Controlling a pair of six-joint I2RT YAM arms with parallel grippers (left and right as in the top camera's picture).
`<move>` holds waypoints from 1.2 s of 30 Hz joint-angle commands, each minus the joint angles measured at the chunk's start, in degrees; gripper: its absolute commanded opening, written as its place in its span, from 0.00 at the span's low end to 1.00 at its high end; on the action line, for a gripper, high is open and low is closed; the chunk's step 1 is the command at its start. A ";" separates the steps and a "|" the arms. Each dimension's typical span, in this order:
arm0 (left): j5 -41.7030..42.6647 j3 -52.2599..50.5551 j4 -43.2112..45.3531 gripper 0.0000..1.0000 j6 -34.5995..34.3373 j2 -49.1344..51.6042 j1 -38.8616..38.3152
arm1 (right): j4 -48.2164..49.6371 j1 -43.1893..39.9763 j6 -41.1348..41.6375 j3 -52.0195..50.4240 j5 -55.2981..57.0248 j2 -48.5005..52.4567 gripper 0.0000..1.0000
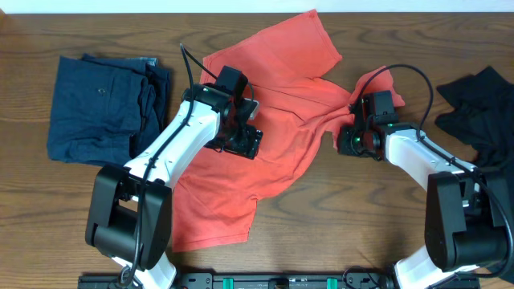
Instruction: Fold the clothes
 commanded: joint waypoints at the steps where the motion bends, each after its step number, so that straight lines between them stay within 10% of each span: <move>1: 0.55 -0.02 -0.13 0.78 0.11 -0.20 -0.13 | -2.64 0.35 0.13 -0.55 5.22 1.46 0.01; 22: 0.55 -0.02 -0.94 0.78 0.13 -0.20 -0.13 | -30.18 -10.29 -3.17 9.77 13.99 -21.55 0.01; 29: 0.55 -0.02 0.31 0.78 0.13 -0.20 -0.13 | -27.58 -6.43 -4.63 8.04 2.80 -19.26 0.42; 36: 0.55 -0.02 0.31 0.77 0.13 -0.20 -0.13 | -17.92 3.65 -5.16 7.32 10.23 -7.56 0.55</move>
